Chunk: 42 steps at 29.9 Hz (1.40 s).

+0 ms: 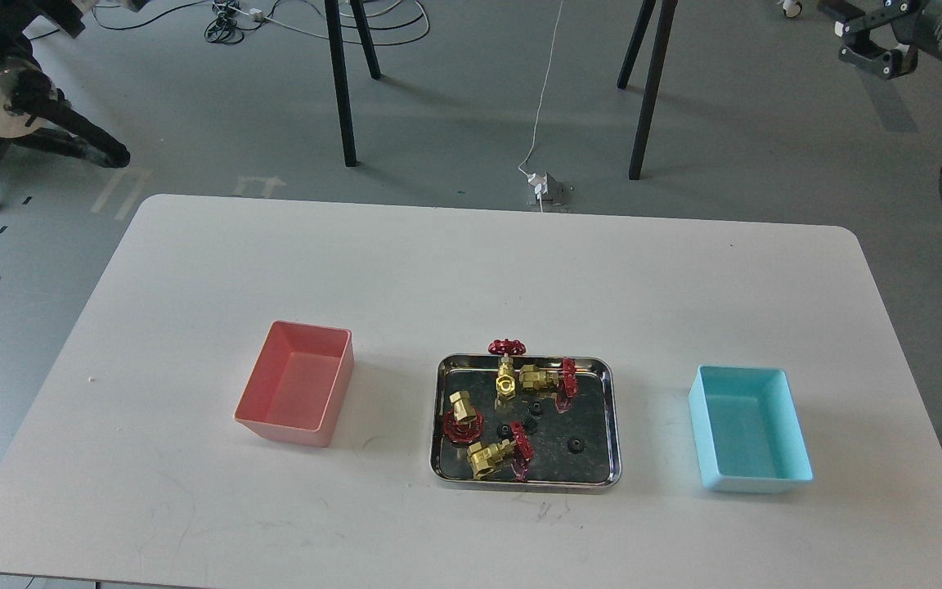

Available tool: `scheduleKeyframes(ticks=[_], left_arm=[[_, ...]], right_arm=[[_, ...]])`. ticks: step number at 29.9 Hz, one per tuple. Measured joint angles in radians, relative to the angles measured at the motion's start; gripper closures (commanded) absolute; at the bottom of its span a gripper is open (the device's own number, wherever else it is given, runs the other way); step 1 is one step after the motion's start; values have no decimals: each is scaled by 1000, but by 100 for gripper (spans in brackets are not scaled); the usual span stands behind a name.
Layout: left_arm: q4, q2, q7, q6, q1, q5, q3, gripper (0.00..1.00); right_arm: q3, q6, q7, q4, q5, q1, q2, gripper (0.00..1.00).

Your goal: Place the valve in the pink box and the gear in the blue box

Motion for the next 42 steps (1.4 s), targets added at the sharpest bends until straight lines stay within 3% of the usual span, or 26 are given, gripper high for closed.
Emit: scheduleKeyframes(ticks=[4, 8, 10, 12, 17, 21, 24, 30, 35, 42], left_arm=[[-85, 30, -21, 21, 41, 209, 5, 0], [-291, 131, -23, 65, 100, 370, 7, 1], [-389, 164, -23, 160, 151, 513, 8, 1], [-460, 177, -23, 306, 221, 714, 8, 1], [-503, 156, -22, 605, 361, 1140, 8, 1], [-495, 105, 18, 729, 447, 1399, 9, 1], [-485, 69, 53, 760, 526, 1462, 10, 0], [-424, -51, 62, 759, 670, 1473, 28, 0], [-298, -230, 90, 754, 695, 1473, 83, 0], [-146, -359, 103, 753, 740, 1473, 114, 0]], right_arm=[[5, 2, 0, 1, 0, 0, 0, 1], [5, 2, 0, 2, 0, 3, 0, 1], [5, 2, 0, 2, 0, 10, -5, 1], [5, 2, -1, 1, 0, 22, -12, 1], [4, 2, -2, 1, 0, 42, -39, 1], [4, 2, -4, 1, 0, 44, -58, 1], [4, 2, -5, 0, 0, 46, -73, 1], [4, 3, -7, 1, 0, 48, -103, 1], [2, 5, -8, 2, -2, 53, -113, 1], [0, 5, -9, 2, -3, 53, -114, 1]])
